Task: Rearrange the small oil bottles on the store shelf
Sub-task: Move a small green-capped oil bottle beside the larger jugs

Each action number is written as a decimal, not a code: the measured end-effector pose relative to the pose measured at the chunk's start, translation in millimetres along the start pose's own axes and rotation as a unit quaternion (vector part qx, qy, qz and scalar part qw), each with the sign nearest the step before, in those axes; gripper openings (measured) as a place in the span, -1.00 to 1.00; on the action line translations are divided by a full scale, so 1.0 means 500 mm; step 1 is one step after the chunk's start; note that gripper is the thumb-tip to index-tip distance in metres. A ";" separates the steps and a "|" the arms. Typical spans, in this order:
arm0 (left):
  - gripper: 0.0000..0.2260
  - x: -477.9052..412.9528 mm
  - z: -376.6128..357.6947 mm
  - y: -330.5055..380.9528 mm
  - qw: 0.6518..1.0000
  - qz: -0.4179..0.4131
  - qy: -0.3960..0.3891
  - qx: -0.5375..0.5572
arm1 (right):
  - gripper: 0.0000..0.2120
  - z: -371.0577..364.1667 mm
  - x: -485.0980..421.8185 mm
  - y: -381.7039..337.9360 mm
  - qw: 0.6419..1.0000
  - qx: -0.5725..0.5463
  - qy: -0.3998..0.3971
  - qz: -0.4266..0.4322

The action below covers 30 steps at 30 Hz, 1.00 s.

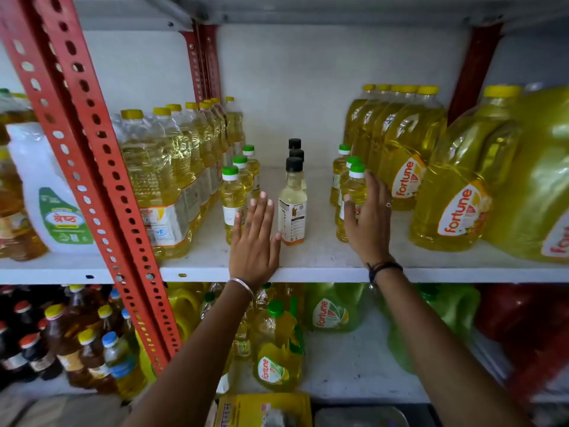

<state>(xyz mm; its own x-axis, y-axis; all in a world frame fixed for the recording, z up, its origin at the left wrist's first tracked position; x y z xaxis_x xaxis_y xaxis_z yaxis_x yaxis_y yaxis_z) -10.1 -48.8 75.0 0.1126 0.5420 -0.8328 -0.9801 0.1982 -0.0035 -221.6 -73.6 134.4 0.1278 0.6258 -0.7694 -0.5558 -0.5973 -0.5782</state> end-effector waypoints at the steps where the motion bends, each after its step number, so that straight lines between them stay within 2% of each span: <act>1: -0.48 0.000 0.004 -0.001 1.000 0.006 0.005 0.002 | -0.50 -0.002 -0.011 0.017 0.999 -0.022 -0.001 -0.028; 5: -0.48 0.002 0.002 -0.001 1.000 0.008 -0.001 -0.015 | -0.53 -0.023 -0.047 0.065 0.983 -0.125 -0.057 -0.125; 8: -0.48 0.002 -0.003 -0.001 1.000 0.001 -0.012 -0.018 | -0.63 -0.018 -0.065 0.074 0.970 -0.173 -0.060 -0.158; 11: -0.48 0.003 -0.005 0.001 1.000 0.000 -0.015 -0.020 | -0.69 -0.005 -0.084 0.083 0.971 -0.167 -0.051 -0.163; 14: -0.48 0.003 -0.006 0.004 1.000 -0.001 -0.020 -0.017 | -0.71 -0.001 -0.096 0.096 0.980 -0.115 -0.050 -0.157; 16: -0.48 0.004 -0.007 0.003 1.000 0.001 -0.022 -0.014 | -0.69 0.005 -0.102 0.099 0.983 -0.084 -0.042 -0.157; 22: -0.47 0.004 -0.009 0.001 0.999 0.006 -0.027 -0.015 | -0.44 0.004 -0.092 0.113 0.970 -0.121 -0.028 -0.209; 26: -0.47 0.003 -0.011 0.000 0.999 0.008 -0.030 -0.017 | -0.73 -0.009 -0.078 0.105 0.947 -0.224 -0.069 -0.221; 30: -0.47 0.004 -0.014 0.000 0.999 0.009 -0.034 -0.020 | -0.76 -0.001 -0.073 0.103 0.943 -0.246 -0.048 -0.218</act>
<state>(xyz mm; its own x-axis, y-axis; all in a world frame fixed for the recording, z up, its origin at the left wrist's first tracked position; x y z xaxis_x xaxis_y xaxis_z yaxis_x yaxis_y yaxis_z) -11.2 -53.3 69.2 0.1048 0.5994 -0.7936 -0.9875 0.1569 -0.0119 -254.5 -127.5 132.5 0.1677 0.8946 -0.4142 -0.0152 -0.4177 -0.9085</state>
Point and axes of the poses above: each hand's wrist, its own x-axis away from the middle knuckle, its own z-axis out of the back of the hand, y = z × x, the point moved 9 cm from there along -x, towards the middle knuckle, and after that the axes turned 12 degrees about -x, right-handed, at the moved point
